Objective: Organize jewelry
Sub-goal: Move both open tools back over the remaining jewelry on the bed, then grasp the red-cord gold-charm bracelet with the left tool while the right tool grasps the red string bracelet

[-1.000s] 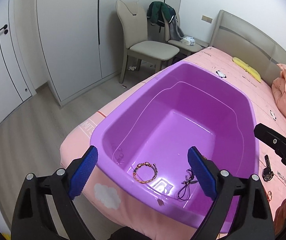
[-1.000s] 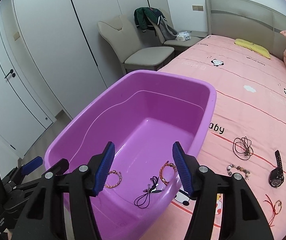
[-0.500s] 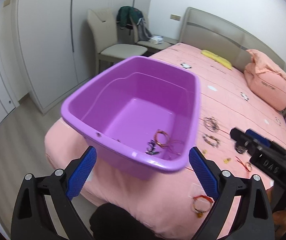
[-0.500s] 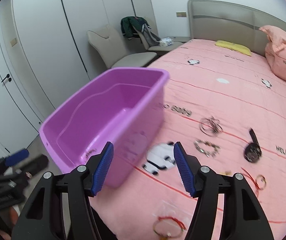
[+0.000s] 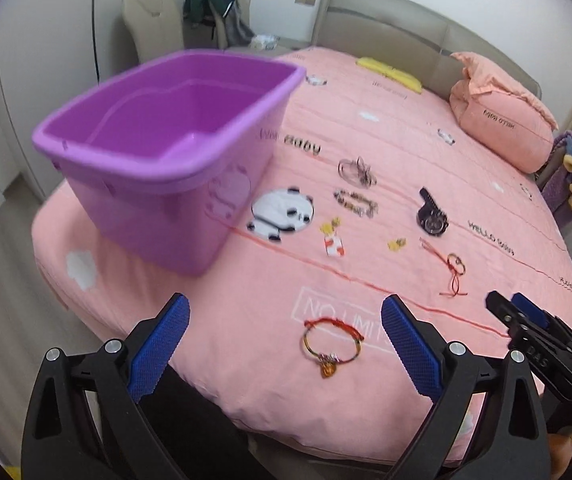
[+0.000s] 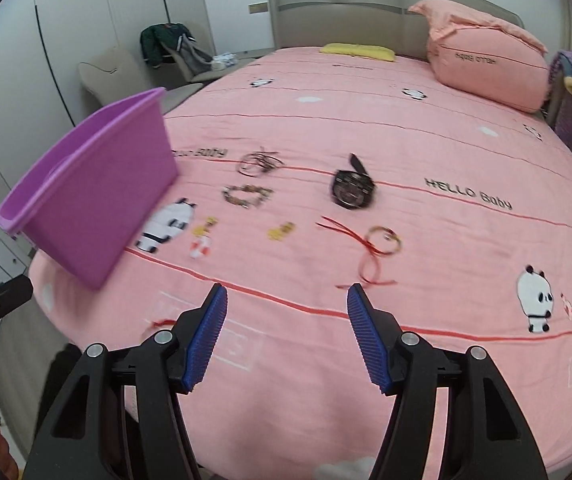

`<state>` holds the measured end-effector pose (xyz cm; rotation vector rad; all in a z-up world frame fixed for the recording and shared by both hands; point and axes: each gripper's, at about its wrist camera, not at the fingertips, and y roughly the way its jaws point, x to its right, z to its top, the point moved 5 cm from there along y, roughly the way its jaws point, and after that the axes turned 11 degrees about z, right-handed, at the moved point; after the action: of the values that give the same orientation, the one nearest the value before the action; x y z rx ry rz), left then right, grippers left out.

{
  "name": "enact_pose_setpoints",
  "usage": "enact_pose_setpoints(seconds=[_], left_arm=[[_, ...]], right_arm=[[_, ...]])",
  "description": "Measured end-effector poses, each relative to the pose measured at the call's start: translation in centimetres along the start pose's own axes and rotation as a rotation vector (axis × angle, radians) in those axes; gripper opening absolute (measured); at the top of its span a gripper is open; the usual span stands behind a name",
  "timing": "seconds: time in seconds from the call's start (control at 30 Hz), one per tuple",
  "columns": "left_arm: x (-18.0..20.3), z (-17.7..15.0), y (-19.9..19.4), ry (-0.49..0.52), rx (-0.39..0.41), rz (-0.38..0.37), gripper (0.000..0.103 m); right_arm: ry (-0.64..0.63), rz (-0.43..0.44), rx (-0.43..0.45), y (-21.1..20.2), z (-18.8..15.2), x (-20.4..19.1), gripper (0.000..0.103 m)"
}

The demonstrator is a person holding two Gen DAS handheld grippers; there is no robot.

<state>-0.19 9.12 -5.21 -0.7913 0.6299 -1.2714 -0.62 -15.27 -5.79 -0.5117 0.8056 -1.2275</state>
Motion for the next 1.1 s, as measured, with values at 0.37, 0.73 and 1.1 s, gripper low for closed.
enact_pose_setpoints(seconds=[0.37,0.73,1.1], left_arm=[[1.6,-6.2,6.6,-0.089,-0.151,0.098,0.095],[3.2,-8.2,9.9,-0.143,-0.183,0.155,0.095],[4.1,-8.7,12.2,-0.13,-0.199,0.207,0.095]], right_arm=[[0.03,-0.026,-0.009,3.7,-3.1,6.4,0.06],[0.023,0.011,-0.002,7.1,-2.8,9.1,0.06],[0.029,0.008,-0.044,10.0,-1.9,11.3,0.06]])
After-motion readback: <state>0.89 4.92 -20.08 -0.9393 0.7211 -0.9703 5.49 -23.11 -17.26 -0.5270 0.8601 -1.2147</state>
